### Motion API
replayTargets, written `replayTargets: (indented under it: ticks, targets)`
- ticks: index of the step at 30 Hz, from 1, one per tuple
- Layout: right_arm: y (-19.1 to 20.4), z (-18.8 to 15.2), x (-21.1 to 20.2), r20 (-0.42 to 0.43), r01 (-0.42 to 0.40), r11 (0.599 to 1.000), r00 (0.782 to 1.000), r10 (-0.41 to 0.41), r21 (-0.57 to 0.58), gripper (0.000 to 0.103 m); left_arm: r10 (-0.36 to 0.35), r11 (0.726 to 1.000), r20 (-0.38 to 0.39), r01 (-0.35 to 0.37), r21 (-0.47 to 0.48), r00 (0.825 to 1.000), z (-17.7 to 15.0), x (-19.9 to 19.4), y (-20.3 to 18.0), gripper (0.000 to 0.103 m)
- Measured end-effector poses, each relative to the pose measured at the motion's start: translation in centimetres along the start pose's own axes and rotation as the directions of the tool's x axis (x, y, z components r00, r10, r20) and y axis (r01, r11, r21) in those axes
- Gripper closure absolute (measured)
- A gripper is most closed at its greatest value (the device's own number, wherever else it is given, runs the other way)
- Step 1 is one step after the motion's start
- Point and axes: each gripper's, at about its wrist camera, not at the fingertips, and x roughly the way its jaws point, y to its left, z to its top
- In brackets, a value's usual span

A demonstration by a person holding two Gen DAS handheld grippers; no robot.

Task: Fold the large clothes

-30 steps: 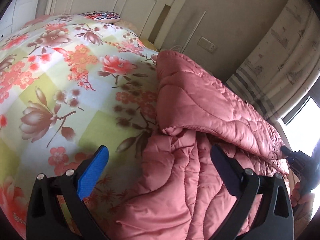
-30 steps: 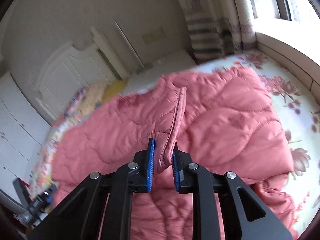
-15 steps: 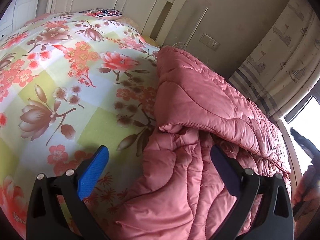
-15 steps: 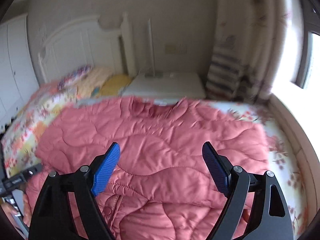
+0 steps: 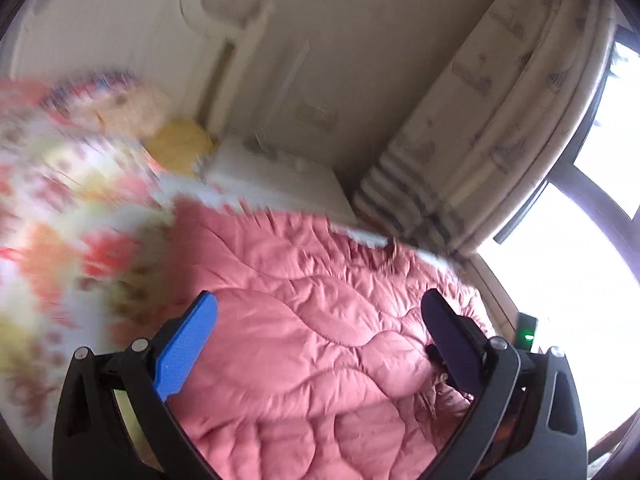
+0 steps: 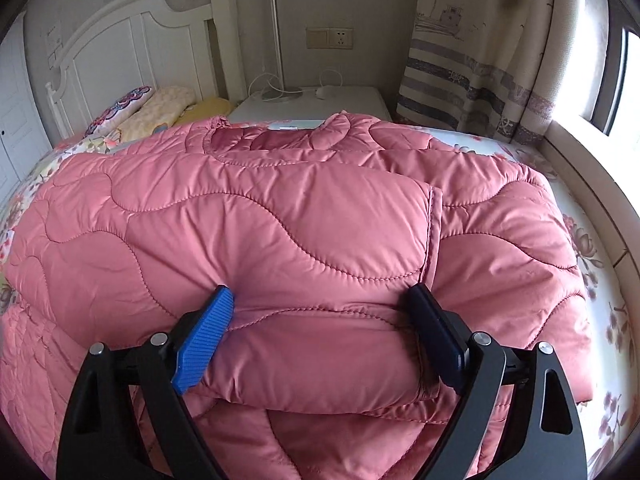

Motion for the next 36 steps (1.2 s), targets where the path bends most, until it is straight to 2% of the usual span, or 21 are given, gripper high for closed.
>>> replayTargets:
  ticks: [3, 4, 6, 8, 10, 11, 14, 17, 18, 19, 20, 22, 23, 26, 28, 30, 32, 34, 36]
  targets:
    - [-0.2, 0.0, -0.1, 0.005, -0.025, 1.000, 1.000, 0.025, 0.007, 0.017, 0.031, 0.998, -0.147, -0.038, -0.048, 0.989, -2.4, 6.9, 3.4, 0.003]
    - [-0.2, 0.0, 0.0, 0.005, -0.029, 1.000, 1.000, 0.029, 0.007, 0.017, 0.043, 0.999, -0.107, -0.044, -0.006, 0.993, -2.8, 6.9, 3.2, 0.002]
    - [-0.2, 0.0, 0.0, 0.002, -0.025, 1.000, 1.000, 0.025, 0.011, 0.017, 0.036, 0.999, -0.113, -0.035, 0.007, 0.993, -2.3, 6.2, 2.3, 0.002]
    - [-0.4, 0.0, 0.0, 0.001, -0.038, 0.999, 0.999, 0.038, 0.022, 0.017, -0.027, 0.999, -0.114, 0.023, -0.036, 0.993, -1.6, 5.4, 2.7, 0.002]
    - [-0.4, 0.0, 0.0, 0.002, -0.040, 0.999, 0.999, 0.040, 0.025, 0.017, -0.118, 0.985, -0.055, 0.110, -0.131, 0.991, 0.3, 3.8, 4.1, 0.002]
    - [-0.4, 0.0, 0.0, 0.001, -0.040, 0.999, 0.999, 0.040, 0.025, 0.017, -0.125, 0.980, -0.023, 0.120, -0.158, 0.992, 1.2, 3.2, 4.5, 0.002]
    - [-0.4, 0.0, 0.0, 0.002, -0.041, 0.999, 0.999, 0.041, 0.027, 0.017, -0.091, 0.980, -0.004, 0.089, -0.180, 0.996, 3.5, 3.5, 5.6, 0.002]
    - [-0.5, 0.0, 0.0, 0.004, -0.051, 0.998, 0.999, 0.051, 0.036, 0.017, -0.071, 0.978, -0.096, 0.050, -0.201, 0.993, 4.4, 7.3, 6.5, 0.002]
    - [-0.5, 0.0, 0.0, 0.005, -0.055, 0.998, 0.998, 0.055, 0.038, 0.017, -0.038, 0.980, -0.143, 0.010, -0.197, 0.989, 3.9, 9.0, 7.0, 0.002]
    - [-0.5, 0.1, 0.0, 0.007, -0.060, 0.997, 0.998, 0.059, 0.041, 0.017, -0.028, 0.982, -0.155, -0.001, -0.188, 0.988, 3.4, 10.0, 7.4, 0.003]
    - [-0.5, 0.1, 0.0, 0.008, -0.060, 0.997, 0.998, 0.060, 0.044, 0.017, -0.013, 0.987, -0.127, -0.008, -0.158, 0.992, 3.1, 10.0, 7.1, 0.002]
    - [-0.6, 0.0, 0.0, 0.007, -0.062, 0.997, 0.998, 0.061, 0.047, 0.017, 0.035, 0.989, -0.152, -0.057, -0.139, 0.988, 3.7, 9.9, 6.2, 0.002]
    - [-0.6, 0.1, 0.1, 0.006, -0.063, 0.997, 0.998, 0.063, 0.049, 0.017, 0.040, 0.986, -0.157, -0.064, -0.152, 0.987, 4.2, 9.7, 6.0, 0.002]
    - [-0.5, 0.0, 0.2, 0.002, -0.064, 0.997, 0.998, 0.064, 0.050, 0.016, 0.007, 0.984, -0.100, -0.025, -0.179, 0.995, 6.4, 8.1, 4.9, 0.002]
    - [-0.6, 0.0, 0.2, 0.002, -0.068, 0.996, 0.998, 0.068, 0.053, 0.016, 0.045, 0.987, -0.076, -0.055, -0.149, 0.996, 7.5, 8.0, 4.3, 0.002]
    - [-0.6, 0.0, 0.1, 0.003, -0.069, 0.996, 0.998, 0.069, 0.055, 0.016, 0.106, 0.985, -0.118, -0.120, -0.125, 0.987, 7.7, 9.9, 4.8, 0.002]
    - [-0.6, 0.0, 0.1, 0.004, -0.080, 0.995, 0.997, 0.080, 0.054, 0.016, 0.152, 0.978, -0.201, -0.177, -0.114, 0.968, 6.8, 12.7, 6.3, 0.002]
    - [-0.6, 0.1, 0.2, 0.003, -0.083, 0.995, 0.997, 0.082, 0.051, 0.016, 0.194, 0.979, -0.151, -0.201, -0.032, 0.969, 5.9, 13.2, 5.8, 0.002]
    - [-0.6, 0.0, 0.1, 0.001, -0.079, 0.995, 0.997, 0.079, 0.053, 0.016, 0.274, 0.961, -0.167, -0.276, 0.016, 0.947, 5.9, 13.2, 4.6, 0.002]
